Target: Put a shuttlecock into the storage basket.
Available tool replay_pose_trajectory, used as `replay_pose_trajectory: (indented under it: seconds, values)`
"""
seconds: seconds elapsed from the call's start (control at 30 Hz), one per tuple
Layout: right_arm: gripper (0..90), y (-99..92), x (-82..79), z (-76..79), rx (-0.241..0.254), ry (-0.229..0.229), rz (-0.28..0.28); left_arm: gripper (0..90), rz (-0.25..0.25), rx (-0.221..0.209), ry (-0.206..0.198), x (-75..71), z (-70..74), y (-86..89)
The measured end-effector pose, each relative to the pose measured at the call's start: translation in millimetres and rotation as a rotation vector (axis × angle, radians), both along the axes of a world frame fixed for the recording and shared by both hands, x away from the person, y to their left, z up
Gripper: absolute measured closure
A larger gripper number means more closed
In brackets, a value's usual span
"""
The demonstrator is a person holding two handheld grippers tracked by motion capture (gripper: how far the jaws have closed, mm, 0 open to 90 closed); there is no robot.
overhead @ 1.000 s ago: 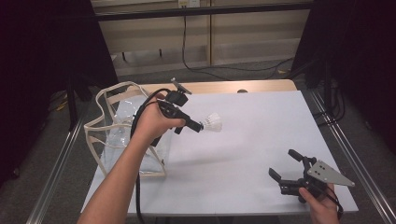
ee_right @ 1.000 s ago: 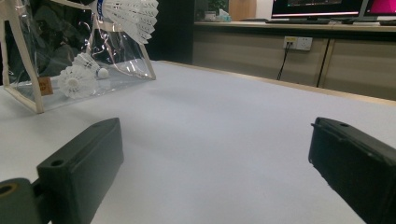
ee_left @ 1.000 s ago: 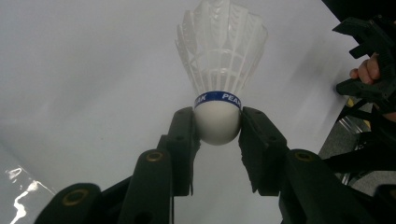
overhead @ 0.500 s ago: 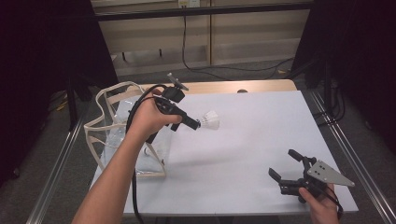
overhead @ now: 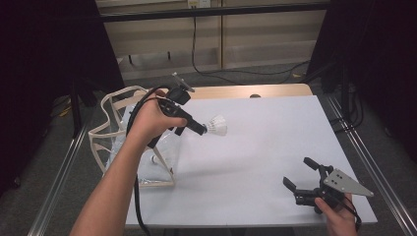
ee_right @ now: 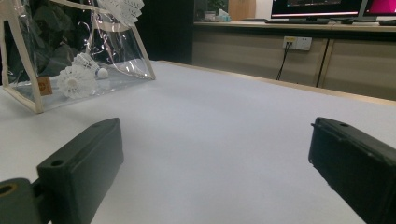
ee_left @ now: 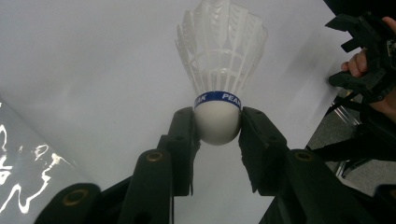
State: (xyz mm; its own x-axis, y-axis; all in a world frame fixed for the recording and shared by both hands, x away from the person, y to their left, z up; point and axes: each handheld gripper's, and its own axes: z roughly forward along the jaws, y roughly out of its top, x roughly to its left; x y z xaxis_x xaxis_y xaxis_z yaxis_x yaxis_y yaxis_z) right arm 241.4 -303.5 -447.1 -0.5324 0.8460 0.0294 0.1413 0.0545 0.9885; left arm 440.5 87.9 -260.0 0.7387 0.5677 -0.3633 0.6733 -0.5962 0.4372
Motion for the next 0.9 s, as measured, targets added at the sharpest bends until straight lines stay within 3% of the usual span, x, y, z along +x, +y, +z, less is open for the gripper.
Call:
replay_pose_trajectory:
  seconds: [0.9]
  values:
    - [2.8, 0.1, -0.1, 0.2, -0.002, -0.001, 0.001, 66.1, 0.015, 0.026, -0.011, 2.7, 25.8, 18.8]
